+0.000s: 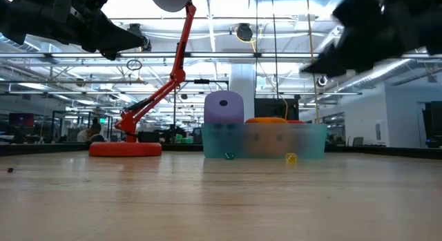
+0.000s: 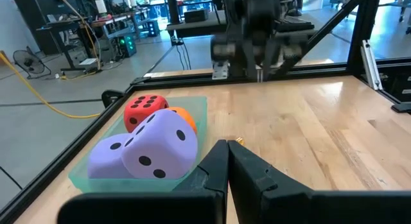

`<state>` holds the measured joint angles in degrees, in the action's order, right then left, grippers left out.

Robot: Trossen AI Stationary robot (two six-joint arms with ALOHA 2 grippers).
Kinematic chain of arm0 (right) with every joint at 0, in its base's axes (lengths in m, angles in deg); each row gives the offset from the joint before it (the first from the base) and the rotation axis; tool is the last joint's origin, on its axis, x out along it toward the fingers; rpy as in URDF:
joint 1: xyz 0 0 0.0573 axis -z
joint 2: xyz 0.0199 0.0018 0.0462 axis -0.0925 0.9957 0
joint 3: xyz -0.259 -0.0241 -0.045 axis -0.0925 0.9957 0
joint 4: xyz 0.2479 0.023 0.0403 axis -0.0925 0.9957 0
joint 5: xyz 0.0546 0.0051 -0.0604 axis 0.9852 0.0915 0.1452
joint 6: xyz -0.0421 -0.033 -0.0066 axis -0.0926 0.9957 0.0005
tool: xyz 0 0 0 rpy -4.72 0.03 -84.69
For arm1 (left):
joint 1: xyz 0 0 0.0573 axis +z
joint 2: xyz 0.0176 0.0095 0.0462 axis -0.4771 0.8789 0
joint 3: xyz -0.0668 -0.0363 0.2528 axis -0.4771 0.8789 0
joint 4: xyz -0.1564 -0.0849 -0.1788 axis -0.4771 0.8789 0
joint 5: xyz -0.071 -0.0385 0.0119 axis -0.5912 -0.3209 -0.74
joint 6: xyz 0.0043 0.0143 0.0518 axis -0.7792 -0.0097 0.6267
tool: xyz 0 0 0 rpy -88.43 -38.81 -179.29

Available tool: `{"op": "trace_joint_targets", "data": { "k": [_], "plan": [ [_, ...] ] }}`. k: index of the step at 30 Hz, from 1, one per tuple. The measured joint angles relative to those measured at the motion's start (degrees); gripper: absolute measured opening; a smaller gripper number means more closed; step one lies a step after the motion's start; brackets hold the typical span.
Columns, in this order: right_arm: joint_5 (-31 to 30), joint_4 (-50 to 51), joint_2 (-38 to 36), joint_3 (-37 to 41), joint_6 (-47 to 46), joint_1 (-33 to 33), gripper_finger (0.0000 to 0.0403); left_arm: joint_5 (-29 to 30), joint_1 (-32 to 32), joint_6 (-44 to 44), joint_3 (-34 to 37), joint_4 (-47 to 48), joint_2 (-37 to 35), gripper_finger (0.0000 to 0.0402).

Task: Pick & Place Dice
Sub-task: Put the purple die into the green bin

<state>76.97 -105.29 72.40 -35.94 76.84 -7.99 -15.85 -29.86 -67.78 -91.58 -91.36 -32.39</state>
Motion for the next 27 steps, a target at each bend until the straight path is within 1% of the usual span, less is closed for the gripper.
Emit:
{"op": "trace_joint_targets", "data": {
  "k": [2,4,7,9,12,16,20,24,27],
  "plan": [
    [1.3,2.8,-7.2,0.0,1.5,0.9,0.0045,0.0,0.0,0.0,0.0,0.0,0.0,0.0017],
    [1.2,6.2,-13.9,0.0,3.0,1.8,0.0045,0.0,0.0,0.0,0.0,0.0,0.0,0.0017],
    [1.1,11.3,-23.2,0.0,4.7,3.0,0.0057,0.0,0.0,0.2,0.0,0.0,0.0,0.0017],
    [1.1,14.0,-28.3,0.0,5.7,3.7,0.0066,0.0,0.0,0.2,0.0,0.0,0.0,0.0017],
    [0.8,13.8,-33.8,1.3,7.1,4.4,0.0065,0.0,0.0,0.2,0.0,0.0,0.0,0.0017],
    [1.0,12.9,-37.8,4.5,7.6,4.9,0.0050,0.0,0.0,0.2,0.0,0.0,0.0,0.0017],
    [0.5,8.1,-39.3,9.1,9.4,4.9,0.0054,0.0,0.0,0.2,0.0,0.0,0.0,0.0017],
    [-3.8,6.6,-40.2,10.9,8.8,4.9,0.0067,0.0,0.0,0.4,0.0,0.0,0.0,0.0017],
    [-5.2,7.4,-40.4,11.7,8.3,4.9,0.0065,0.0,0.0,0.3,0.0,0.0,0.0,0.0017]
  ]
}}
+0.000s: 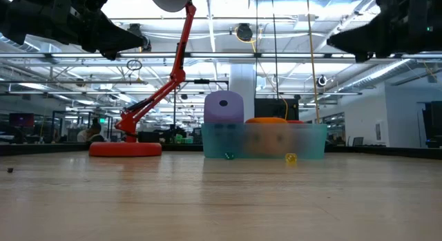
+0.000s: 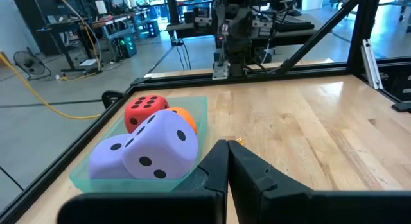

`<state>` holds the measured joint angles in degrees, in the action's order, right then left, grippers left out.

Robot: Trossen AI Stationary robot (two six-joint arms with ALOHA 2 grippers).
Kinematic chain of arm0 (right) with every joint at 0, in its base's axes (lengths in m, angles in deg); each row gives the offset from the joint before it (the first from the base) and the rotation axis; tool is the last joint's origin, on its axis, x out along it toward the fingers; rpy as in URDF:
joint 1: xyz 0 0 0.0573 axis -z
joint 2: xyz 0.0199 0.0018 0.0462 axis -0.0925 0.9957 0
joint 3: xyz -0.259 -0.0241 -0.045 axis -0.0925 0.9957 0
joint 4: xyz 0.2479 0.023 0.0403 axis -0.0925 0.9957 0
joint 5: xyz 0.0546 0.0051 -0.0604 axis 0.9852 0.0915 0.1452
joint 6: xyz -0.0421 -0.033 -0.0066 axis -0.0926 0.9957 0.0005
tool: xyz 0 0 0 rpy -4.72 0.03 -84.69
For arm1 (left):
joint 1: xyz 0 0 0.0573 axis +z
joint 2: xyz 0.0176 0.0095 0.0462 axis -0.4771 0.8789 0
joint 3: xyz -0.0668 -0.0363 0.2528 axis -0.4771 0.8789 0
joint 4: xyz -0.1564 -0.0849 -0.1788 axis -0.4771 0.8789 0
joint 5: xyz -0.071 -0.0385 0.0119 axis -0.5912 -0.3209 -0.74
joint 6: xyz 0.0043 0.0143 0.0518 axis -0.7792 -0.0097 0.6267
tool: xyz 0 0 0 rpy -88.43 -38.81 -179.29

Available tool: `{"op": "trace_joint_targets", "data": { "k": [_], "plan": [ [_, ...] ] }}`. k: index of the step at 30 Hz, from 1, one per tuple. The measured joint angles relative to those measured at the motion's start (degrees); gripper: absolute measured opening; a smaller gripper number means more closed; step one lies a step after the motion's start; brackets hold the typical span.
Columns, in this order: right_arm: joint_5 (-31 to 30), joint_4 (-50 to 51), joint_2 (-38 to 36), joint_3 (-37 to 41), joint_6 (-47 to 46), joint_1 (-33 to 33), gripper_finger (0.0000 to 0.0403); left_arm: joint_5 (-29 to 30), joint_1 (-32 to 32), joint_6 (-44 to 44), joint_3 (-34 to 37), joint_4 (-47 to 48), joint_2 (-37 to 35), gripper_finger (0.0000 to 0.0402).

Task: Pick & Place Dice
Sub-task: Put the purple die into the green bin

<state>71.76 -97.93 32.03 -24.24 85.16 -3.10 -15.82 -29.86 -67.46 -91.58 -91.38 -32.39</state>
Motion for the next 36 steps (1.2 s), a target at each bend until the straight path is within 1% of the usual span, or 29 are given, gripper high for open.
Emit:
{"op": "trace_joint_targets", "data": {
  "k": [5,9,12,14,16,18,24,25,27,31,33,36],
  "plan": [
    [-0.1,0.2,0.0,1.1,0.3,0.0,0.0052,0.0,0.0,-0.2,0.0,0.0,0.0,0.0017],
    [-1.5,-0.5,0.1,1.1,1.7,0.0,0.0058,0.0,0.0,-0.2,0.0,0.0,0.0,0.0017],
    [-1.2,-4.7,2.0,1.1,1.5,0.0,0.0061,0.1,0.0,0.3,0.0,0.0,0.0,0.0017],
    [-1.2,-8.3,5.1,0.9,2.0,0.0,0.0060,0.4,0.0,0.7,0.0,-0.1,0.0,0.0017],
    [-1.5,-8.8,9.2,-0.4,2.7,0.0,0.0058,0.5,0.0,0.7,0.0,-0.3,0.0,0.0017],
    [-3.6,-8.8,14.2,-2.3,2.6,0.3,0.0056,0.5,0.0,0.5,0.0,-0.7,0.0,0.0017],
    [-16.2,-8.9,28.9,-7.8,1.5,3.0,0.0057,0.5,0.0,-0.2,0.0,-0.9,0.0,0.0017],
    [-16.5,-8.3,30.9,-8.1,1.5,4.0,0.0057,0.5,0.0,-0.3,0.0,-0.7,0.0,0.0017],
    [-15.2,-6.8,34.9,-8.5,1.1,6.6,0.0057,0.5,0.0,-0.4,0.0,-0.5,0.0,0.0017],
    [-11.6,-5.3,42.4,-8.5,-5.6,11.0,0.0057,0.5,0.0,-0.4,0.0,-0.5,0.0,0.0017],
    [-11.5,-6.1,45.6,-8.5,-6.3,11.9,0.0057,0.5,0.0,-0.4,0.0,-0.5,0.0,0.0017],
    [-10.9,-9.6,49.0,-8.5,-4.8,12.6,0.0061,0.5,0.0,-0.3,0.0,-0.5,0.0,0.0017]
  ]
}}
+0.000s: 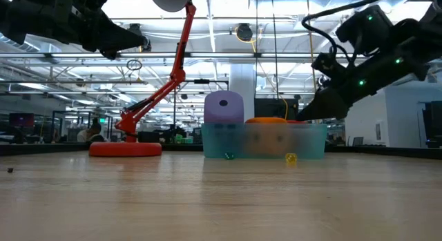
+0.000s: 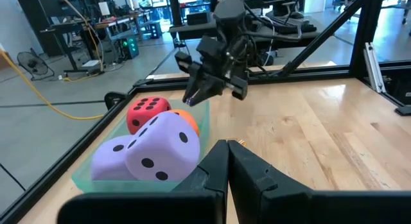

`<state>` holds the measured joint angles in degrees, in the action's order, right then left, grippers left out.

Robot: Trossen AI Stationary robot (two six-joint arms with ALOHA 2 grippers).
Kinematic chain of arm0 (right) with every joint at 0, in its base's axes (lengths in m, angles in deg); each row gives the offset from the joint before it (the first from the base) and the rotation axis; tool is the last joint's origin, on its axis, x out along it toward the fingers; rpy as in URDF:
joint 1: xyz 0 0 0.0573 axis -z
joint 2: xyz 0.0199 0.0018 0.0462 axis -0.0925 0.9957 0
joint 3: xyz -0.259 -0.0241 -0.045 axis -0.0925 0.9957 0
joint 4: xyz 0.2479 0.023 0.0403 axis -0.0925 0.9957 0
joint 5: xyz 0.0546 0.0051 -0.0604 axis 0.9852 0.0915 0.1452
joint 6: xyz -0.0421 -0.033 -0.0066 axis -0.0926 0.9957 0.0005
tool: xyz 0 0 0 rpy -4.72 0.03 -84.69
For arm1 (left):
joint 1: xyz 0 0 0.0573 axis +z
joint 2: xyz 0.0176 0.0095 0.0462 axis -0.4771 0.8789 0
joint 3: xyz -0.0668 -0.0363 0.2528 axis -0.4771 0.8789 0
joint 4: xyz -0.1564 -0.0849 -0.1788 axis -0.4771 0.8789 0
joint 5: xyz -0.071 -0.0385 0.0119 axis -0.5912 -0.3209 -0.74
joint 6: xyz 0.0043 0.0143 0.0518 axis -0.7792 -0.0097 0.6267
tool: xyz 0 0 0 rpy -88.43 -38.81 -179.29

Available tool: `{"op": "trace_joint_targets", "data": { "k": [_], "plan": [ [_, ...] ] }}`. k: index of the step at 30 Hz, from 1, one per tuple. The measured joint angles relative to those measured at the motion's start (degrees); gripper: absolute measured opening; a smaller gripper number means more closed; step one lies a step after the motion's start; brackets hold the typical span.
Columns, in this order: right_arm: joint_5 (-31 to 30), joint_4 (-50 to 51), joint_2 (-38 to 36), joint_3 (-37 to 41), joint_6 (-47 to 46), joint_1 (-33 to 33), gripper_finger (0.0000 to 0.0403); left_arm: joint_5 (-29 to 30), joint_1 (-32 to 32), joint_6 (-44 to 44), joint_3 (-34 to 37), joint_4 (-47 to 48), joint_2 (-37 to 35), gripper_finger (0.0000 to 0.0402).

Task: Pick & Place Dice
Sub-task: Put the purple die into the green bin

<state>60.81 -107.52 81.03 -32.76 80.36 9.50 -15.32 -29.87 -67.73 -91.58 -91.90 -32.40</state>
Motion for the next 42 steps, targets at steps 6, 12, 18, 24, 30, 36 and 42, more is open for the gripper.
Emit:
{"op": "trace_joint_targets", "data": {
  "k": [6,12,18,24,30,36,42],
  "plan": [
    [5.5,-4.0,3.4,0.0,7.5,0.1,0.0139,0.0,0.0,-0.1,0.0,0.0,0.0,0.0017],
    [5.1,-5.4,3.3,-0.1,9.7,-0.3,0.0247,0.0,0.0,-0.1,0.0,0.0,0.0,0.0017],
    [5.2,-6.1,3.1,-0.1,11.0,-0.6,0.0292,0.0,0.0,0.0,0.0,0.1,0.0,0.0017],
    [3.8,-6.1,3.2,0.0,11.1,-1.3,0.0276,0.0,0.0,0.1,0.0,0.1,0.0,0.0017],
    [3.8,-6.3,3.2,0.0,12.1,-2.1,0.0250,5.1,0.0,-8.7,-0.1,-3.5,0.5,0.0017],
    [3.7,-9.5,3.2,0.0,18.2,-3.1,0.0261,7.5,-1.3,-8.4,-3.5,-8.2,10.5,0.0014],
    [-0.4,-12.7,3.2,0.0,26.0,-4.4,0.0284,7.5,-1.9,-6.6,-14.9,-12.0,27.6,0.0006]
  ]
}}
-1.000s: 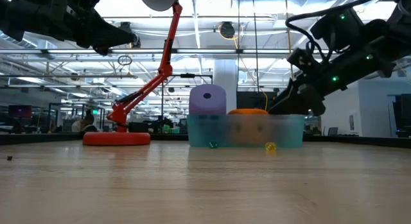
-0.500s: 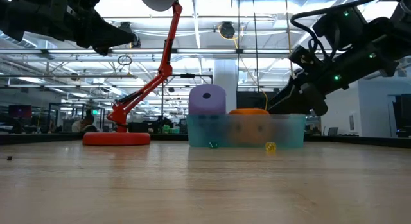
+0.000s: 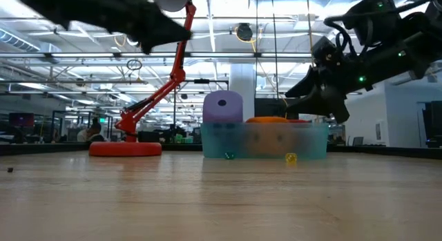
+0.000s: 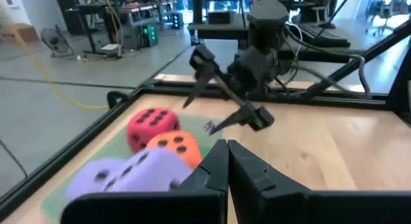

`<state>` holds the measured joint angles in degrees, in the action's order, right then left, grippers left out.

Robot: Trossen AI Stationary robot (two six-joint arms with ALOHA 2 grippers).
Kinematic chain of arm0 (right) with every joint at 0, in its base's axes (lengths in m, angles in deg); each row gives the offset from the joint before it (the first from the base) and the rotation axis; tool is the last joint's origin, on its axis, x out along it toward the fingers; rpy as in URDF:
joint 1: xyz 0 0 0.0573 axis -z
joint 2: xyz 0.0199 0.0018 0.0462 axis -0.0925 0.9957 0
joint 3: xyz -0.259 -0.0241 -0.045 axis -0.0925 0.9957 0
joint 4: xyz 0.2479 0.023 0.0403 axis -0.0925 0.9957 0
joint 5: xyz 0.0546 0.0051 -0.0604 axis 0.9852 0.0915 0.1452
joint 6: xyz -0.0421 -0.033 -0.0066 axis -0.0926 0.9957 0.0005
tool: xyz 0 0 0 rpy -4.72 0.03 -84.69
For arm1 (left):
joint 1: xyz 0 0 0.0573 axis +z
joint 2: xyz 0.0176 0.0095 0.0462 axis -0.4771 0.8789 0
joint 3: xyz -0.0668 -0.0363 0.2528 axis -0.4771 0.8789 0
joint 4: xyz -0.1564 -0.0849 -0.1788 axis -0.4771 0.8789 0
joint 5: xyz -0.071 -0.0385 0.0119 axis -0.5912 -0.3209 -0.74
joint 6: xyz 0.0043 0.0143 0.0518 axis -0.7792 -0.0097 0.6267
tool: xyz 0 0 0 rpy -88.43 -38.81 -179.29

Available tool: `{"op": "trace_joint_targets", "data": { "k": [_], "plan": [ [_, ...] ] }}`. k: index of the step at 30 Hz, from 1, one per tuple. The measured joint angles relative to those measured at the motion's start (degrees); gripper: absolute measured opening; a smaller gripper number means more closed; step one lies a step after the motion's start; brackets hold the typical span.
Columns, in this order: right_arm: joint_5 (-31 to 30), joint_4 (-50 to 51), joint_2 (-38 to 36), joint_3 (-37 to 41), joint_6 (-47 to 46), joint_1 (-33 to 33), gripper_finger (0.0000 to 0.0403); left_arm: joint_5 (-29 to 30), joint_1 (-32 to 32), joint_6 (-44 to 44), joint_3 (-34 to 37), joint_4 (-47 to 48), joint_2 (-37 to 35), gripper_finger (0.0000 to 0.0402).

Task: Pick & Place Dice
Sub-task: Put the purple die into the green bin

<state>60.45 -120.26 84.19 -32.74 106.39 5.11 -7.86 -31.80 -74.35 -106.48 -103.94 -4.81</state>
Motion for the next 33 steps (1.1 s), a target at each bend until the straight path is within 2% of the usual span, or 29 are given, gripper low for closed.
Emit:
{"op": "trace_joint_targets", "data": {
  "k": [4,12,15,19,23,28,33],
  "plan": [
    [-3.6,-0.3,0.0,0.0,1.7,-0.7,0.0287,-0.6,0.2,2.1,-9.1,0.5,10.7,0.0004],
    [-3.7,-0.3,0.0,0.0,1.8,-0.7,0.0284,-2.0,2.2,7.2,-25.5,1.8,28.7,0.0004],
    [-3.6,-0.4,0.0,0.0,2.7,-0.7,0.0283,-4.8,3.6,9.5,-30.0,2.0,33.5,0.0004],
    [-3.5,-2.1,0.0,0.0,3.8,-0.7,0.0283,-11.1,5.7,9.0,-35.5,3.4,38.6,0.0005],
    [-3.5,-4.6,0.0,0.0,4.6,-0.7,0.0283,-14.4,7.1,7.8,-40.9,7.6,43.3,0.0003],
    [-3.3,-5.4,0.0,0.0,5.4,-0.7,0.0283,-14.9,7.5,6.7,-45.2,12.5,46.3,0.0004],
    [-3.2,-5.9,0.0,0.0,5.5,-0.9,0.0283,-14.6,7.9,6.7,-46.9,13.5,46.8,0.0006]
  ]
}}
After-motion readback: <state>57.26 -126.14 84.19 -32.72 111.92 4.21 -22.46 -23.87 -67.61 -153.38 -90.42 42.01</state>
